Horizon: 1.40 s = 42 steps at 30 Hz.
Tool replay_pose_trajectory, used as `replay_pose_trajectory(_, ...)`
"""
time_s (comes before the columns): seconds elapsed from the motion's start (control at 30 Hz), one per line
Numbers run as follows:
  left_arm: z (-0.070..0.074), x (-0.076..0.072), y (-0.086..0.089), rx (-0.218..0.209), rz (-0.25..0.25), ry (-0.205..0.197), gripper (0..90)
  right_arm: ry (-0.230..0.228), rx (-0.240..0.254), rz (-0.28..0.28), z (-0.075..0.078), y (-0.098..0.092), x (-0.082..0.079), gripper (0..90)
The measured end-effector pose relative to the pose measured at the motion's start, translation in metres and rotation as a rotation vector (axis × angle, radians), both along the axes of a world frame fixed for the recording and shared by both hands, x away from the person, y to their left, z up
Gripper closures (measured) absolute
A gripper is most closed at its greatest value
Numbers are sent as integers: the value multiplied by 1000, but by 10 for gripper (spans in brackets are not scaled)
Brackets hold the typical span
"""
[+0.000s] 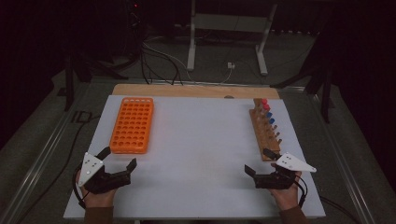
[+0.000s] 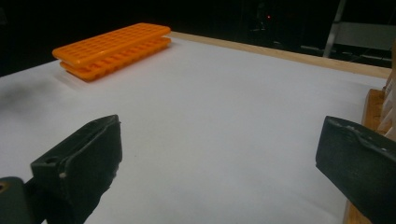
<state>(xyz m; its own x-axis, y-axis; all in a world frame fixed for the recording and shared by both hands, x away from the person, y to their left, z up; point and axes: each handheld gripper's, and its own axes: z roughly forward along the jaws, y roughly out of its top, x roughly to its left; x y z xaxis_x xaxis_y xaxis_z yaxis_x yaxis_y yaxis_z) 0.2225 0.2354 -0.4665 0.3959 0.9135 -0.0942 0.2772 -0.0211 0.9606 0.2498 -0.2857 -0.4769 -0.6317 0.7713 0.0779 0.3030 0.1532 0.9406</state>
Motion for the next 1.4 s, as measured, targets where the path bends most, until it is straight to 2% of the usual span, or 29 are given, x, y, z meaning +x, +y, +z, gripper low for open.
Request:
replay_pose_trajectory(0.17,-1,1,-1,-7,11,9,4,-11,-12,-4,1,1,-3,5)
replay_pose_trajectory(0.43,-3,1,0,-8,19,20,4,-7,-4,-5,5,3,-3,5)
replay_pose_trajectory(0.53,-5,1,2,-11,28,27,4,-23,9,-12,14,2,-2,33)
replay_pose_trajectory(0.67,-7,1,4,-29,34,29,4,-47,-17,-20,27,-1,-1,58)
replay_pose_trajectory(0.83,-8,1,4,-36,32,30,4,-46,-23,-58,41,-12,5,66)
replay_pose_trajectory(0.93,-9,2,2,-34,27,35,4,-46,-37,-104,46,-18,11,69)
replay_pose_trajectory(1.1,-11,5,1,-28,25,50,4,-8,-50,-147,48,-32,27,92)
replay_pose_trajectory(1.23,-11,4,0,-24,46,58,4,70,-35,-158,42,-44,41,134)
replay_pose_trajectory(1.4,-11,3,2,-26,47,66,4,100,-87,-193,39,-50,54,244)
